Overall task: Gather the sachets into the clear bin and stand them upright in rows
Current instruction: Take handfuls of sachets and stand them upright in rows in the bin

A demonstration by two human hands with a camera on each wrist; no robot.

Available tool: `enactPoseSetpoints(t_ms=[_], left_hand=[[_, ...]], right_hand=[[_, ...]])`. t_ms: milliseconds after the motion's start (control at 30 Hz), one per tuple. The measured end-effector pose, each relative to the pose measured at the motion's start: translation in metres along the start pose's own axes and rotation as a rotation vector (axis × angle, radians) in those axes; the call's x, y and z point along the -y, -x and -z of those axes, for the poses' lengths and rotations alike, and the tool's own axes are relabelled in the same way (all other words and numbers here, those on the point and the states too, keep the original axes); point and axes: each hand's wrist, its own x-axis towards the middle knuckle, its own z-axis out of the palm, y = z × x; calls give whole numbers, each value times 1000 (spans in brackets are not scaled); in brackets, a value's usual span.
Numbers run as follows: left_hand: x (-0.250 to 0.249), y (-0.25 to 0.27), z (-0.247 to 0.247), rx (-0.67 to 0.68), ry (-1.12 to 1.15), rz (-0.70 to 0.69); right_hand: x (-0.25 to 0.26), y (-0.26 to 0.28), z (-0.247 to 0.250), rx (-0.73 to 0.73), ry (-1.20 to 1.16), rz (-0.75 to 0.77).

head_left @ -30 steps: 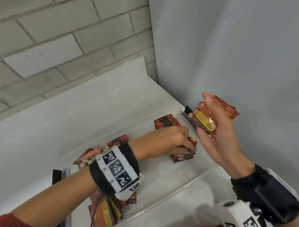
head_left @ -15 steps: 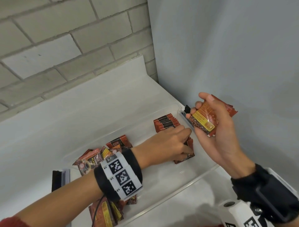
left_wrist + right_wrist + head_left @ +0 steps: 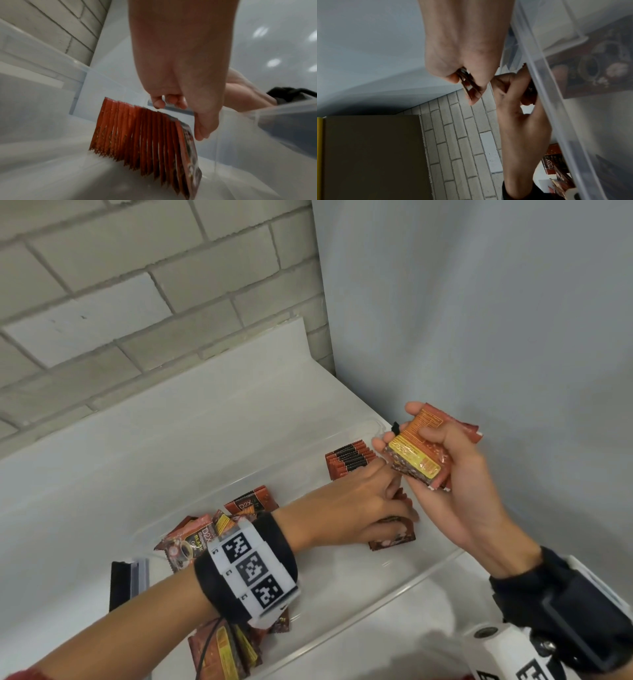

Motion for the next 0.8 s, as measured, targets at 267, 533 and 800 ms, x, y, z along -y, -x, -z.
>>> enactPoseSetpoints(t_ms=[267, 533, 800], left_hand=[[16, 10, 48, -254, 316, 323], [-1, 10, 76, -430, 760, 390], [-4, 12, 80, -466, 875, 328]], right_hand=[[-1, 0, 1, 57, 177, 39], [-4, 0, 3, 69, 293, -33], [-7, 0, 3, 201, 354, -102]])
